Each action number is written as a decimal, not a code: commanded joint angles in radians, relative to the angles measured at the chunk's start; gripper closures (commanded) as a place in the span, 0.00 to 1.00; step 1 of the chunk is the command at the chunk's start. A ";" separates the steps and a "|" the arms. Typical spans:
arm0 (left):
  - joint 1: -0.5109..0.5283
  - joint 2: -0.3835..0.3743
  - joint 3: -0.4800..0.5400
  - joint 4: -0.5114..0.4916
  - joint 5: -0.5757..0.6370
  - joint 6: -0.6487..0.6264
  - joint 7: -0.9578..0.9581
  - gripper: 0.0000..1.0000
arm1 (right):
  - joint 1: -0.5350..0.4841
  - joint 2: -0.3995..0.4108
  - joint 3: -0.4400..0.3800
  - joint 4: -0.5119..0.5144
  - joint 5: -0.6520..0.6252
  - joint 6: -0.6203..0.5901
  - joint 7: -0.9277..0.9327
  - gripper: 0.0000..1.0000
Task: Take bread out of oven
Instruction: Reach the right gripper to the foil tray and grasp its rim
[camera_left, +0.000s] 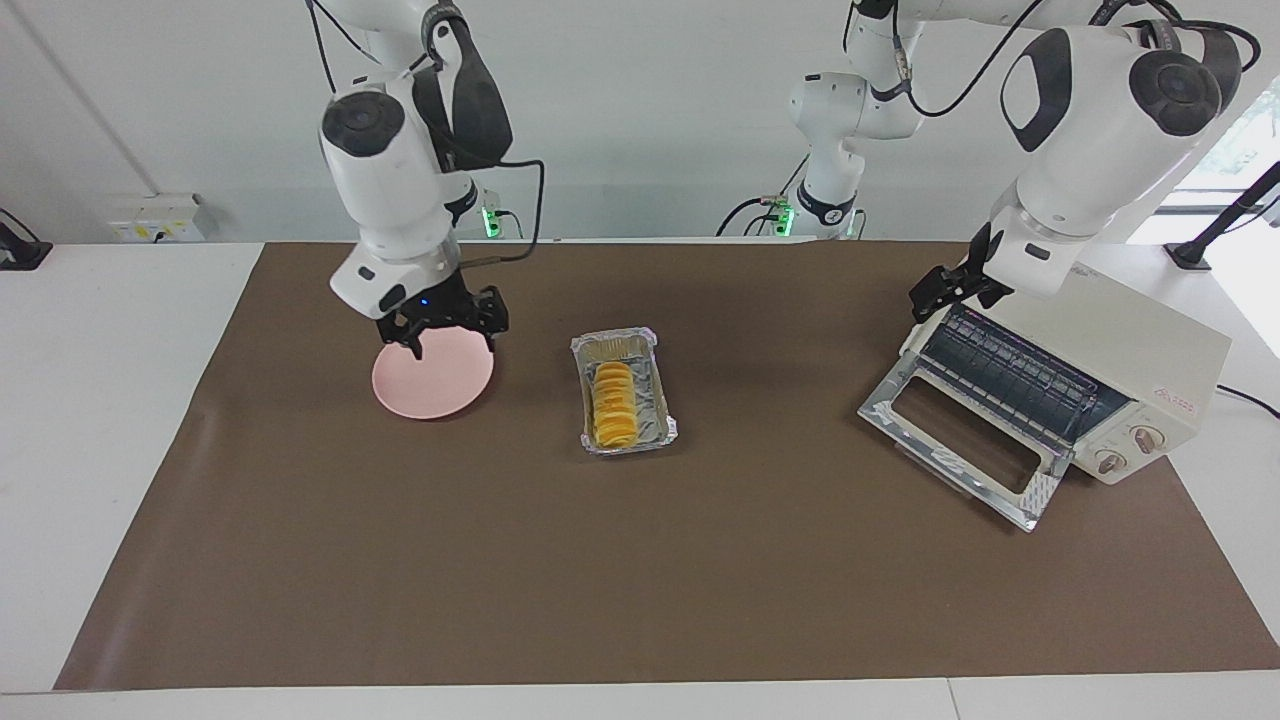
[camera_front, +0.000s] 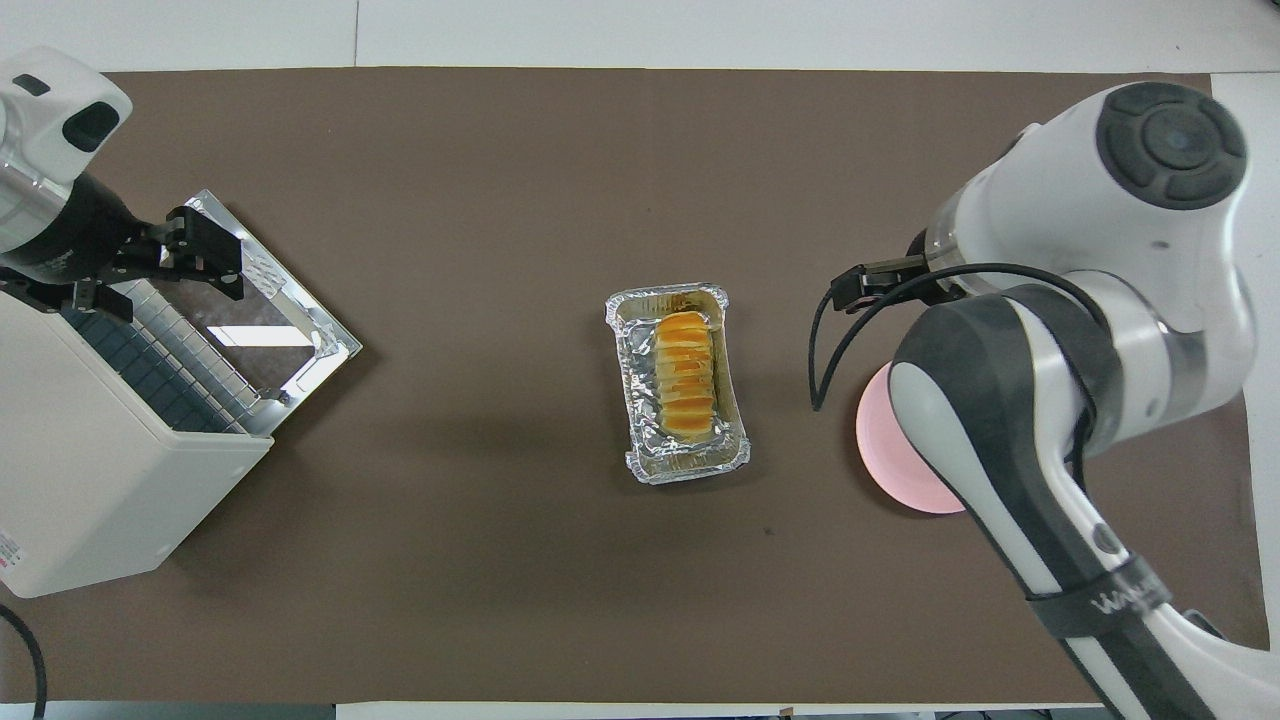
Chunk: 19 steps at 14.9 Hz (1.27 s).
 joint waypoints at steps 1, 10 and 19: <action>-0.001 -0.123 -0.027 -0.157 0.007 0.010 0.018 0.00 | 0.035 0.085 0.000 0.025 -0.027 0.079 0.087 0.00; 0.160 -0.175 -0.203 -0.225 0.037 0.051 0.075 0.00 | 0.178 0.295 0.002 0.069 -0.107 0.197 0.236 0.00; 0.161 -0.180 -0.205 -0.232 0.036 0.040 0.075 0.00 | 0.189 0.301 0.003 0.010 -0.104 0.241 0.150 0.46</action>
